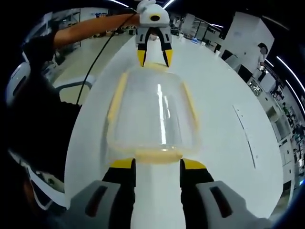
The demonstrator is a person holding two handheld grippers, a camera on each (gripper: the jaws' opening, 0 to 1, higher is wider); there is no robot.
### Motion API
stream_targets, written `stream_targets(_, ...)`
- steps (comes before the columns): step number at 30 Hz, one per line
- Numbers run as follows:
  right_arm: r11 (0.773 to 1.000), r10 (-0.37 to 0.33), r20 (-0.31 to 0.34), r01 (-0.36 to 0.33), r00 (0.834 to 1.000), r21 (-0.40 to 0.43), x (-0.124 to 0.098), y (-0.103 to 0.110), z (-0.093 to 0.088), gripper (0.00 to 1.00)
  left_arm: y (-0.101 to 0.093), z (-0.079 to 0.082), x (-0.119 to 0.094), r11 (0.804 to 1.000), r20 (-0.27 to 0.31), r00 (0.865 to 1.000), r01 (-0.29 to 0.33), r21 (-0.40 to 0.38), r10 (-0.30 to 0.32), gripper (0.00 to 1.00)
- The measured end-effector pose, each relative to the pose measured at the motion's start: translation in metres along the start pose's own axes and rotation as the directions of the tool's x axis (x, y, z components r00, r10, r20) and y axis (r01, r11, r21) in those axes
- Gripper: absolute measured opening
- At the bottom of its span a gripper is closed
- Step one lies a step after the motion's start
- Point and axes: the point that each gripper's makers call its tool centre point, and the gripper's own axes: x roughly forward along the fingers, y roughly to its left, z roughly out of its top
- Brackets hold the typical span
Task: Snap each plastic latch of the storage box into its locked position after aligning the lid with the box until every specified latch is closed and the lid sits flush.
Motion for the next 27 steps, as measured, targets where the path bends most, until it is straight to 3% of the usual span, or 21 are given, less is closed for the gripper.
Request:
stream_targets(16,1.000,0.021,0.001,-0.021,1.000,0.014,0.005,0.004,-0.002,0.37,0.011,-0.010,0.002,1.000,-0.012,1.000,0.009,-0.023,-0.010,0.37)
stream_targets(27,0.998,0.054,0.023,-0.055,0.998,0.011,0.005,0.002,-0.003,0.37,0.002,-0.013,0.009,0.999,-0.036,0.999,0.030,-0.029,-0.031,0.37)
